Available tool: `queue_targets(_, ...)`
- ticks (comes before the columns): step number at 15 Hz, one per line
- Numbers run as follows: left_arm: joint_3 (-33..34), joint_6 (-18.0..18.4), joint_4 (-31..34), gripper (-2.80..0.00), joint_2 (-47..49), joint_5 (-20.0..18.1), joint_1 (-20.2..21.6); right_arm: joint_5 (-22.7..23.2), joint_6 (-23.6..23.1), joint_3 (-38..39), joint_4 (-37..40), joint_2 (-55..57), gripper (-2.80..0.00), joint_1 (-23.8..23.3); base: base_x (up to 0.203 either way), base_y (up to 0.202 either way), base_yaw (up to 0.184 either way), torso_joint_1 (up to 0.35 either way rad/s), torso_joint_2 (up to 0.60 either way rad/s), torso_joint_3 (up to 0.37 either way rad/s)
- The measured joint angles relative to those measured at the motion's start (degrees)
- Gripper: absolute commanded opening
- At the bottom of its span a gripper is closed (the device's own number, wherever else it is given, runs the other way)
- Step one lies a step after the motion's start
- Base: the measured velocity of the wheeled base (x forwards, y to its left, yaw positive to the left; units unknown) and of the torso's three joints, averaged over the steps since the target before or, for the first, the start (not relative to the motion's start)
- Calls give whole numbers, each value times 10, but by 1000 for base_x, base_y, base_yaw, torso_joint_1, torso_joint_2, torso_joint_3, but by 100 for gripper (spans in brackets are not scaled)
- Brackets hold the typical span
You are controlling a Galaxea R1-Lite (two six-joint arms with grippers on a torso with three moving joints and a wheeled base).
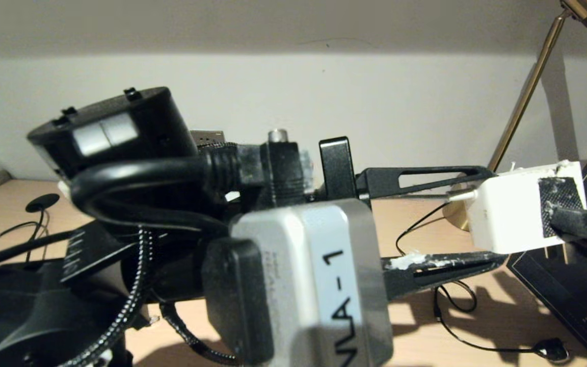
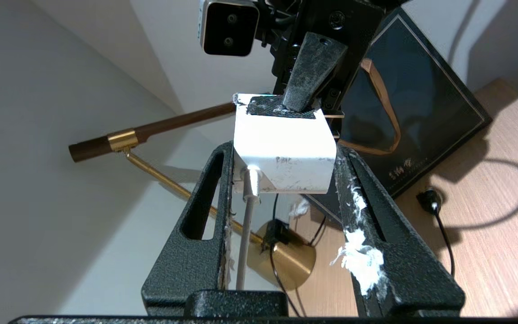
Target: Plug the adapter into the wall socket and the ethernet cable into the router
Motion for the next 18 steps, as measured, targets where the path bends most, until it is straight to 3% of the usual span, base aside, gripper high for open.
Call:
queue_targets(2, -1, 0, 0, -280, 0, 0, -2, 0, 0, 1, 0, -1, -280, 5, 0, 0, 0, 0, 0, 0)
queue_targets(3, -1, 0, 0, 0, 0, 1, -2, 0, 0, 1, 0, -1, -280, 6, 0, 0, 0, 0, 0, 0)
queue_targets(8, 15, -7, 2, 0, -8, 6, -2, -1, 16, 2, 0, -12, -280, 7, 0, 0, 0, 0, 0, 0)
queue_targets(10, 38, -36, 2, 0, -26, 7, 1, -5, 14, 1, 0, -21, -280, 6, 0, 0, 0, 0, 0, 0)
queue_targets(12, 54, -72, 13, 0, -55, 20, 5, -37, 9, 3, 0, -29, -280, 1, 0, 0, 0, 0, 0, 0)
queue_targets(15, 49, -99, 117, 0, -108, 66, 7, -104, -36, 9, 1, -34, -280, -1, 0, 0, 0, 0, 0, 0)
queue_targets(18, -16, -144, 302, 0, -160, 106, 7, -120, -104, 15, 14, -36, -280, -1, 0, 0, 0, 0, 0, 0)
